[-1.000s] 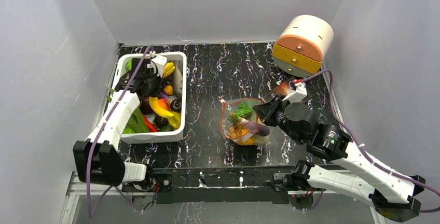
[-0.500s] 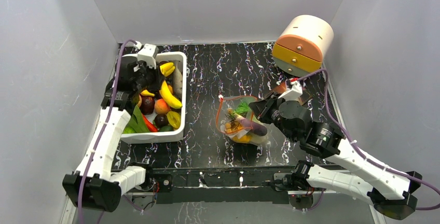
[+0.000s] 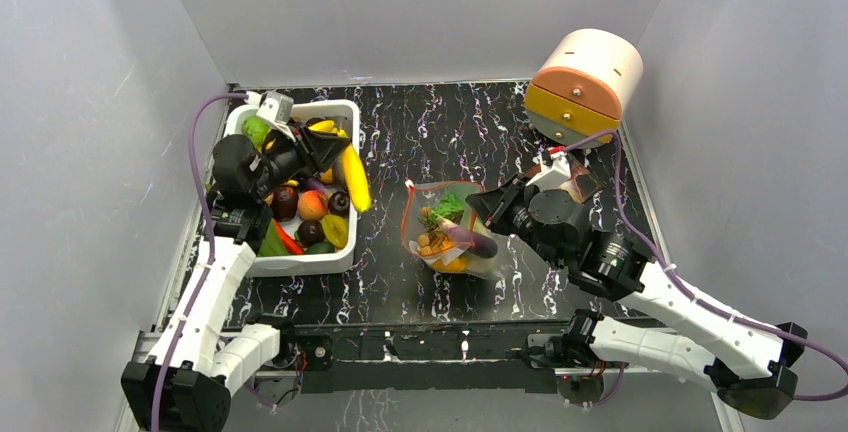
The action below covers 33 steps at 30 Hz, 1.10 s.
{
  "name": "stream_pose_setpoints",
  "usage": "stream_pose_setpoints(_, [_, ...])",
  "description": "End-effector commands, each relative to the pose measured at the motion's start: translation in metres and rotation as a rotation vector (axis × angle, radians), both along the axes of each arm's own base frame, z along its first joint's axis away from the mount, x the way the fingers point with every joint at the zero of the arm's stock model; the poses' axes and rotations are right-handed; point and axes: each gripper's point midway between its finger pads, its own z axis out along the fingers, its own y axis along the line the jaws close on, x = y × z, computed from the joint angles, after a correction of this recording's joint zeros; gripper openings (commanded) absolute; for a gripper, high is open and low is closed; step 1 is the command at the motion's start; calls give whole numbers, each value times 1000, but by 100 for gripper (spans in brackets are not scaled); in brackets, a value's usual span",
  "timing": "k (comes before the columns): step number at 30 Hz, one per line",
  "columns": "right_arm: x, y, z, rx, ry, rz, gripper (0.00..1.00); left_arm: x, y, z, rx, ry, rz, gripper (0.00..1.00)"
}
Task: Place the food in the zip-top bag and seal the zipper
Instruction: Place the fake fruit in the zipper food storage bag.
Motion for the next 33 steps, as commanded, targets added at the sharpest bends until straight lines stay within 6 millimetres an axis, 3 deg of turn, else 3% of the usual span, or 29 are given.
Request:
stream_pose_setpoints(1, [4, 15, 38, 162, -60, 15, 0, -32, -33, 49, -168, -159, -187, 0])
stream_pose_setpoints(14, [7, 27, 50, 273, -37, 14, 0, -69, -115, 62, -141, -334, -318, 0])
stream_pose_setpoints(19, [9, 26, 59, 296, -52, 4, 0, -81, -143, 47, -122, -322, -401, 0])
stream_pose_setpoints(23, [6, 25, 64, 301, -61, 17, 0, -73, -145, 32, -43, -366, -331, 0])
stream_pose_setpoints(29, [1, 28, 60, 306, -44, 45, 0, -59, -140, 31, 50, -440, -222, 0])
stream_pose_setpoints(33, [1, 26, 59, 317, -40, 39, 0, -38, -131, 21, 118, -384, -113, 0])
